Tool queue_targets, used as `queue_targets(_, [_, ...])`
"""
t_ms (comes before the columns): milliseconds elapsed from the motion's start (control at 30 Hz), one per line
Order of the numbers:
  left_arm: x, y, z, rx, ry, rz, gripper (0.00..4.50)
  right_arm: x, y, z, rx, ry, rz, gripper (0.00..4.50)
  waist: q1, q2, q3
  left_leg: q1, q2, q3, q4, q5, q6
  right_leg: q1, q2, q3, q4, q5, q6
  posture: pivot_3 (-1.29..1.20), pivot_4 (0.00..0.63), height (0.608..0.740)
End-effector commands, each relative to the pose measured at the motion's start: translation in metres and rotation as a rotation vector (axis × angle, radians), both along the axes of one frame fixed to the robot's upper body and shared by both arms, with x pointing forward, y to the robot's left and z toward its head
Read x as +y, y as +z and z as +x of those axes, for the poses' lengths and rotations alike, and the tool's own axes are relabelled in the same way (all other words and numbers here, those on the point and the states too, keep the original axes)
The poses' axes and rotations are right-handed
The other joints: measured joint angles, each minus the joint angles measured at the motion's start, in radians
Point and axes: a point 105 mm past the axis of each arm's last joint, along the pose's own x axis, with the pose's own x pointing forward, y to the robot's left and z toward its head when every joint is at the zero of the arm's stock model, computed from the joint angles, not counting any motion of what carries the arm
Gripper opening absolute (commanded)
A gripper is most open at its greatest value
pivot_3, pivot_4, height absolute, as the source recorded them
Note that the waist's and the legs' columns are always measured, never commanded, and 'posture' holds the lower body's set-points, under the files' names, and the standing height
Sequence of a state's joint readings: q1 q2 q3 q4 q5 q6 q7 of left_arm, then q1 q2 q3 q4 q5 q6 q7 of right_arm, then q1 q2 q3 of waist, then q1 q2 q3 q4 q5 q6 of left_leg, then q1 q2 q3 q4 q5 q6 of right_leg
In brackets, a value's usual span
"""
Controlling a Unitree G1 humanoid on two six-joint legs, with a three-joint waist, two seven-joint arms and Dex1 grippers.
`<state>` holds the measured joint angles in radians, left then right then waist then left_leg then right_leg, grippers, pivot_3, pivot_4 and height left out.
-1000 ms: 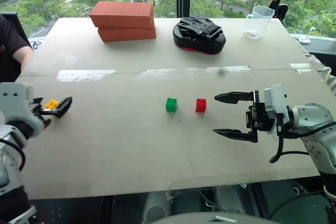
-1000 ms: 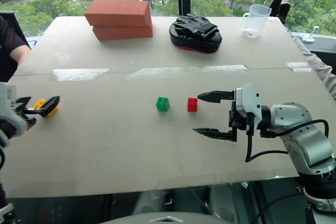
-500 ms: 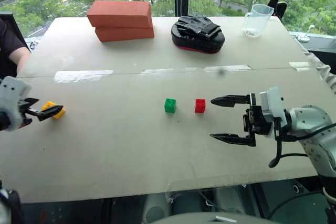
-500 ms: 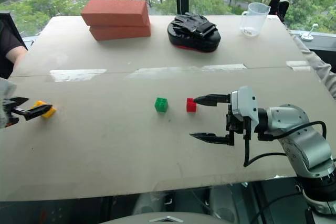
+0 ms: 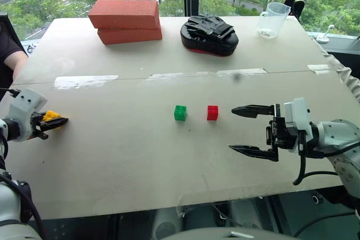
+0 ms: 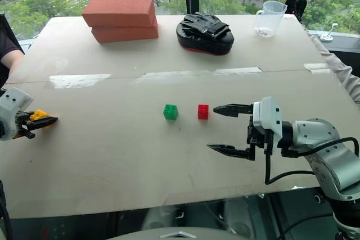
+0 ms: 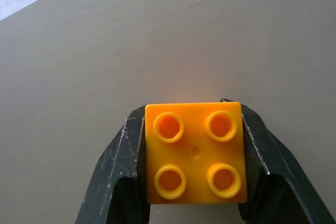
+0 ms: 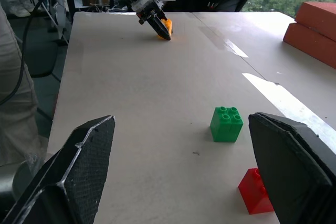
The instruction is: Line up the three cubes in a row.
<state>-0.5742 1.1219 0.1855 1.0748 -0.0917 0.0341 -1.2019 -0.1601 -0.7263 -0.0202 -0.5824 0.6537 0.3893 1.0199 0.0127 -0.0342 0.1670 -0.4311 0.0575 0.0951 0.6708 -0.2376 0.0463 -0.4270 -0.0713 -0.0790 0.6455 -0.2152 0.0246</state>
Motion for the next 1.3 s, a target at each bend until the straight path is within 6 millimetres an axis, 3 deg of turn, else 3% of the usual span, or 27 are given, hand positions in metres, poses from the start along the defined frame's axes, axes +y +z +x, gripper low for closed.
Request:
queue_targets(33, [-0.059,0.035,0.012,-0.101,-0.322,-0.140,1.34,-0.003,0.008,-0.003,-0.053,-0.005,0.001,4.20,0.004,0.000,0.000,0.000,0.000,-0.001,0.000,0.000,0.000,0.000,0.000,0.000,0.000,0.000,0.000,0.00,0.150,0.740])
queue_targets(100, [-0.090,0.039,0.015,-0.098,-0.439,-0.181,1.34,-0.002,0.007,-0.002,-0.052,-0.007,0.001,4.20,0.011,0.000,0.000,0.000,-0.001,-0.003,0.000,0.000,0.000,0.000,-0.002,-0.001,0.000,-0.002,-0.003,0.00,0.150,0.740])
queue_targets(233, [-0.150,0.024,0.024,-0.044,-0.694,-0.078,1.34,-0.005,0.008,0.001,-0.060,-0.022,-0.004,4.20,0.004,-0.001,-0.001,0.000,-0.002,-0.004,0.002,0.000,0.000,0.002,-0.001,-0.001,0.000,-0.001,-0.003,0.00,0.150,0.740])
queue_targets(367, [-0.186,0.015,0.039,-0.019,-0.882,0.034,1.34,-0.010,0.010,0.004,-0.070,-0.043,-0.025,4.20,0.002,-0.001,-0.001,0.001,-0.003,-0.003,0.002,0.000,0.000,0.003,0.002,-0.001,0.000,0.000,0.000,0.00,0.150,0.740])
queue_targets(467, [-0.202,0.013,0.050,-0.014,-0.962,0.076,1.34,-0.013,0.010,0.004,-0.074,-0.063,-0.032,4.20,0.002,-0.001,-0.001,0.000,-0.003,0.000,0.003,0.000,0.000,0.003,0.003,-0.002,0.001,0.000,0.000,0.00,0.150,0.740])
queue_targets(633, [-0.210,0.014,0.059,0.000,-1.015,0.114,1.34,-0.015,0.009,-0.001,-0.068,-0.086,-0.035,4.20,0.000,-0.001,-0.001,0.001,-0.002,0.002,0.003,0.000,0.000,0.003,0.004,0.000,0.001,0.000,0.000,0.00,0.150,0.740])
queue_targets(1000, [-0.198,0.008,0.061,0.087,-1.027,0.160,1.34,-0.022,0.002,-0.005,-0.055,-0.123,-0.045,4.20,0.002,-0.001,-0.001,0.000,-0.002,-0.003,0.005,0.000,0.000,0.004,0.004,0.000,0.001,0.000,0.001,0.00,0.150,0.740])
queue_targets(1300, [-0.199,0.008,0.068,0.113,-1.020,0.191,1.34,-0.021,0.003,-0.007,-0.057,-0.131,-0.035,4.20,0.004,-0.001,-0.001,-0.001,-0.002,-0.006,0.006,0.000,0.000,0.004,0.004,-0.001,0.001,0.000,0.001,0.00,0.150,0.740])
